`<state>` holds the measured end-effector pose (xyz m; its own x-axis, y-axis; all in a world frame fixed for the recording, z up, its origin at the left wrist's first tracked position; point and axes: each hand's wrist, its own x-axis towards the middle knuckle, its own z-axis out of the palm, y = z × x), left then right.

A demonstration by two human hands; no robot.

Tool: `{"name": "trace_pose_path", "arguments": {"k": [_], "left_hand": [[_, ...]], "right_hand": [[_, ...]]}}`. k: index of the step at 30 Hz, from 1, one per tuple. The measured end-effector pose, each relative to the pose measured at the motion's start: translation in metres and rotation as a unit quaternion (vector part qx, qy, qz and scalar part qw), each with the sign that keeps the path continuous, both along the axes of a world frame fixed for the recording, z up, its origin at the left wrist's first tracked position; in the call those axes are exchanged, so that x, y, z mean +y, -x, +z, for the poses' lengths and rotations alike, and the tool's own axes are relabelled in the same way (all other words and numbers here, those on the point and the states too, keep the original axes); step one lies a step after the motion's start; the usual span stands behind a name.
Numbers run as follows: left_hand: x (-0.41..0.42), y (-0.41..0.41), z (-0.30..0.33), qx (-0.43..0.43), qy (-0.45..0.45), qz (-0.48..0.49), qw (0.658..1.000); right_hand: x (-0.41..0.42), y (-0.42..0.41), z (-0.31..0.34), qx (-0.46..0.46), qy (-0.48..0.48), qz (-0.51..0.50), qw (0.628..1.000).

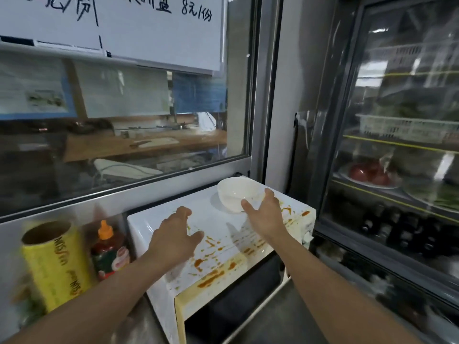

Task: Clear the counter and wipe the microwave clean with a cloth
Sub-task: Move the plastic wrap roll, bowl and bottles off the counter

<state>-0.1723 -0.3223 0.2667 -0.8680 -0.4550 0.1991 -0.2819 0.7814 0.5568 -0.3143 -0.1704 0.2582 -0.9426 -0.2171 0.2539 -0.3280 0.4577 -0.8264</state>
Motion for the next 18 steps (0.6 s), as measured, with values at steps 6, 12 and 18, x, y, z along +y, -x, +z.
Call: {"name": "trace_pose_path", "arguments": {"k": [6,12,18], "left_hand": [[-0.012,0.027,-0.002,-0.006,0.026,0.015,1.000],[-0.025,0.037,-0.004,0.003,0.012,0.019,1.000],[-0.033,0.030,-0.006,0.003,0.016,0.025,1.000]], "right_hand": [[-0.028,0.044,-0.001,-0.032,0.008,-0.029,0.999],[-0.040,0.063,-0.012,-0.126,0.021,-0.039,0.991],[-0.044,0.064,-0.010,-0.203,0.091,-0.064,0.973]]}}
